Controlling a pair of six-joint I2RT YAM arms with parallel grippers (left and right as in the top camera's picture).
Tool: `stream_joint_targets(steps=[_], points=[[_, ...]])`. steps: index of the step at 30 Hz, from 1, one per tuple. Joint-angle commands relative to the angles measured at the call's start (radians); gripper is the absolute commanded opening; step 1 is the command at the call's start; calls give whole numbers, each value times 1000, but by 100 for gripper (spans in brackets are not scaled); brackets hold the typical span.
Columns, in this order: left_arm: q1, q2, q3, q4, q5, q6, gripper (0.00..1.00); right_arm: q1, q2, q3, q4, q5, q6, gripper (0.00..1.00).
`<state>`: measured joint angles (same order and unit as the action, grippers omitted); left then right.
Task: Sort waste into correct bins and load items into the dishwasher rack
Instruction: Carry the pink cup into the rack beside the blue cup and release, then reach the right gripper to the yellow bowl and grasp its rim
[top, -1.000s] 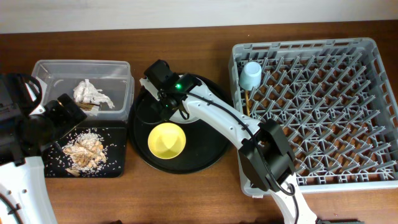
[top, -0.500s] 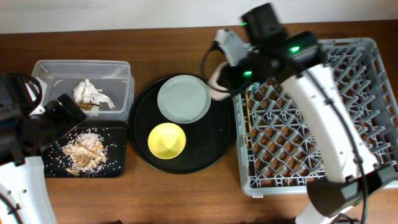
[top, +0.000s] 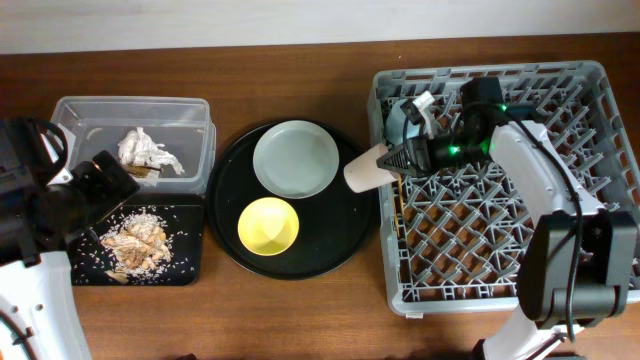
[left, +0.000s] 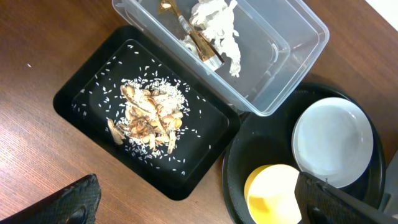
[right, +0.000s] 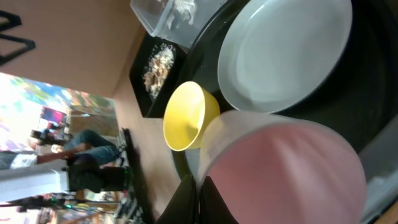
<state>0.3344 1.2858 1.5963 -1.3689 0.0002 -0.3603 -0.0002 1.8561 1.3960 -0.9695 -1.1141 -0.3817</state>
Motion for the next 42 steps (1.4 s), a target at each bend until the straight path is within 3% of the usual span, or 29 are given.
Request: stream_joint_targets(steps=[1, 8, 9, 17, 22, 27, 29, 30, 36, 38, 42], points=[[2, 2, 9, 2, 0, -10, 99, -66, -7, -18, -3, 75, 9, 4], [2, 2, 9, 2, 1, -10, 99, -120, -7, -18, -56, 395, 10, 6], [2, 2, 9, 2, 0, -10, 99, -120, -7, -18, -63, 425, 9, 10], [2, 2, 9, 2, 0, -10, 99, -120, -39, -9, -93, 454, 60, 10], [2, 2, 9, 2, 0, -10, 99, -118, -227, 75, -101, 607, 254, 10], [2, 2, 9, 2, 0, -10, 99, -93, -426, 81, -116, 667, 290, 10], [2, 2, 9, 2, 0, -10, 99, -23, -458, 81, -135, 667, 290, 11], [2, 2, 9, 2, 1, -10, 99, 77, -460, 80, -142, 666, 290, 17], [2, 2, 9, 2, 0, -10, 99, 500, -432, 80, -61, 700, 350, 26], [2, 2, 9, 2, 0, -10, 99, 668, -385, 80, 6, 803, 414, 29], [2, 2, 9, 2, 0, -10, 99, 902, -211, 80, 121, 982, 424, 47]])
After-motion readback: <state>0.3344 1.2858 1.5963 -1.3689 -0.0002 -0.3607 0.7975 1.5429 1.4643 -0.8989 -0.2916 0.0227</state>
